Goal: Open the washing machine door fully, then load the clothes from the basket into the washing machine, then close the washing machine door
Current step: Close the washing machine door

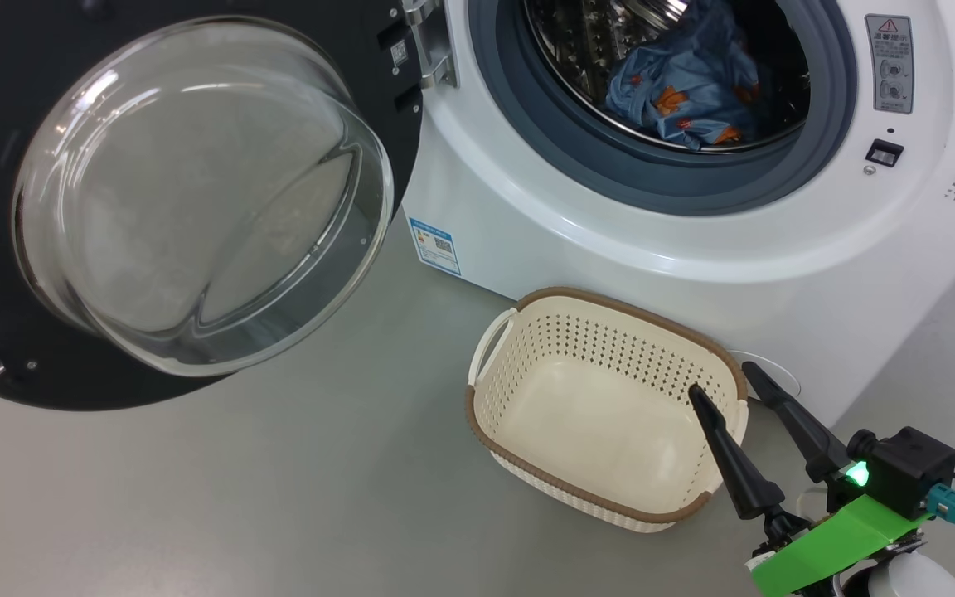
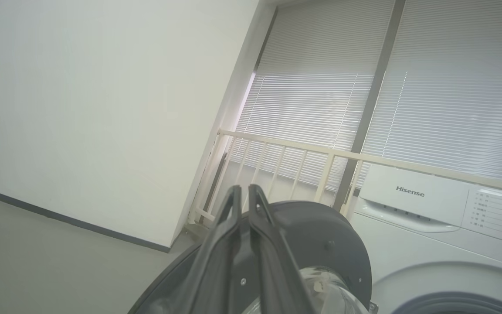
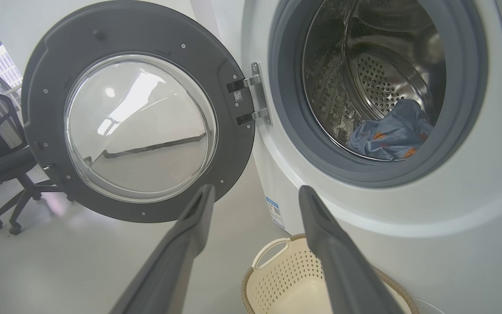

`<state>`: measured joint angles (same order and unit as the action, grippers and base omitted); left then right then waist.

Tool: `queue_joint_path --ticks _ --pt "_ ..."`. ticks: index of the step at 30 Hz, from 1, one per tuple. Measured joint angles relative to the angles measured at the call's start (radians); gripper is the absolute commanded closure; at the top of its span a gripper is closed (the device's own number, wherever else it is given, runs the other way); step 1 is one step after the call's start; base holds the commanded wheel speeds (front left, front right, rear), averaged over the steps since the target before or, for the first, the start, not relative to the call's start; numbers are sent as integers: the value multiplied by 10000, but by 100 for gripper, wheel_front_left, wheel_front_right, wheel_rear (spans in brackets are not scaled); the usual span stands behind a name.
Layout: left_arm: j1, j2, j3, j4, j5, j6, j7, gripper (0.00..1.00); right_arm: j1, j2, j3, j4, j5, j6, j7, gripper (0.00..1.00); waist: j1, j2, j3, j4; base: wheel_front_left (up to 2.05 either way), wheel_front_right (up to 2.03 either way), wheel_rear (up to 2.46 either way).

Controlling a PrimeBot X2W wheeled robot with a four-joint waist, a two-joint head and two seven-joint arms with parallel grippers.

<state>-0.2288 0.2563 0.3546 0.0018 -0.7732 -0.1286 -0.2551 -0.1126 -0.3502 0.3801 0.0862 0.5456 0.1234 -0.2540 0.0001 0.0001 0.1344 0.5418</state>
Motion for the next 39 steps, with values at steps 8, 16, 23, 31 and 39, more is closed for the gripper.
queue_joint_path --ticks 8,16,23,31,39 --pt "-2433 2125 531 2552 -2982 0 667 100 2 10 -148 -98 -12 0 0 0 0 0 275 -99 0 0 0" --pt "-4359 3459 23 5689 -4533 2 2320 100 -104 -42 -67 -107 -38 0 0 0 0 0 678 -293 0 0 0" --pt "-5425 3977 -738 7321 -5285 0 3917 100 -281 -249 -6 -104 -54 0 0 0 0 0 1075 -441 0 0 0" --pt "-6176 4418 -1586 8374 -5580 2 5285 100 -481 -460 -2 -109 -98 0 0 0 0 0 1496 -481 0 0 0" --pt "-6731 4523 -2155 9102 -5737 2 6427 100 -712 -608 67 -107 -100 0 0 0 0 0 1849 -454 0 0 0"
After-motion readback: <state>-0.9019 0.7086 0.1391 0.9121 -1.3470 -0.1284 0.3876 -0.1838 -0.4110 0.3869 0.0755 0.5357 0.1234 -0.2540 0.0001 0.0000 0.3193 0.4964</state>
